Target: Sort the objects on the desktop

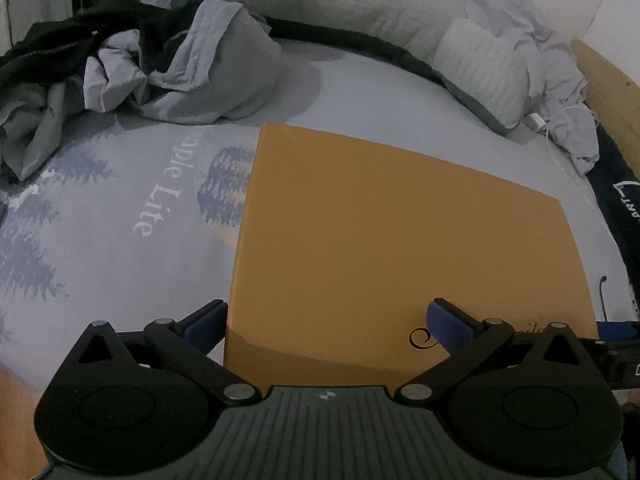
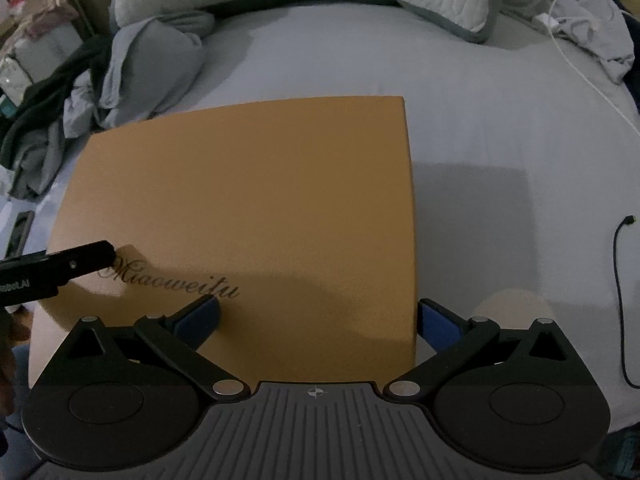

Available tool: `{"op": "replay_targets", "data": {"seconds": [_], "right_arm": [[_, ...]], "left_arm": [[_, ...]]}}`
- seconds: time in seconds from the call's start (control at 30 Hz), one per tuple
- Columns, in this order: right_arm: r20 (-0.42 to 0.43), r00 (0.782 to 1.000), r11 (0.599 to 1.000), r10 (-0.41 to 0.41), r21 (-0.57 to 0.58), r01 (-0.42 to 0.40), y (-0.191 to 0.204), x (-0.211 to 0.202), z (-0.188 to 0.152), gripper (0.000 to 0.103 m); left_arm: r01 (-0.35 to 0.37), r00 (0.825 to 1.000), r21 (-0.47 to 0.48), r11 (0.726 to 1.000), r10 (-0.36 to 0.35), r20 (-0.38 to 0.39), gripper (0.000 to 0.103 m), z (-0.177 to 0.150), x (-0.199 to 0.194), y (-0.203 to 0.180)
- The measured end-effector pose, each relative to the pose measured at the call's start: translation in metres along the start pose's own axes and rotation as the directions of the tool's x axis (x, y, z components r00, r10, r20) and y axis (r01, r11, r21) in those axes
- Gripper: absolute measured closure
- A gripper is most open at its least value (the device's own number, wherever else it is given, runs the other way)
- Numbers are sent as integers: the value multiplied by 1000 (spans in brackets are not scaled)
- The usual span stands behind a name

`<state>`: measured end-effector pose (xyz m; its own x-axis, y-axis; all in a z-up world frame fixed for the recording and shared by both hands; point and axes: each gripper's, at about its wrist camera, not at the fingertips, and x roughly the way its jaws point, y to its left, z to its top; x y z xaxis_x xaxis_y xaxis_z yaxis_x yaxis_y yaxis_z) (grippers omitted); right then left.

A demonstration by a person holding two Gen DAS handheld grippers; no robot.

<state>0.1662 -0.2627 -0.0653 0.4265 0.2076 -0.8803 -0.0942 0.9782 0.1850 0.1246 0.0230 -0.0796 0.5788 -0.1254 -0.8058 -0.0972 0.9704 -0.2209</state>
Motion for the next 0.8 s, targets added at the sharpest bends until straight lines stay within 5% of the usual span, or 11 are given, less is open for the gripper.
{"op": "replay_targets", "data": {"seconds": [0.4,0.53,0.8], "right_arm": [[-11,1000,1000,14,19,-14,-4,-4,3,0],[-17,1000,999,-5,32,6,-2,-7,1,0],[87,996,1000,15,19,-16,10,-41,-22,0]], "left_arm": [[10,1000,-8,1000,-10,10,0,0,-3,2],[-49,998,18,999,48,42,0,-1,-14,-1],[-56,991,22,998,53,123,0,-9,-61,3]]}}
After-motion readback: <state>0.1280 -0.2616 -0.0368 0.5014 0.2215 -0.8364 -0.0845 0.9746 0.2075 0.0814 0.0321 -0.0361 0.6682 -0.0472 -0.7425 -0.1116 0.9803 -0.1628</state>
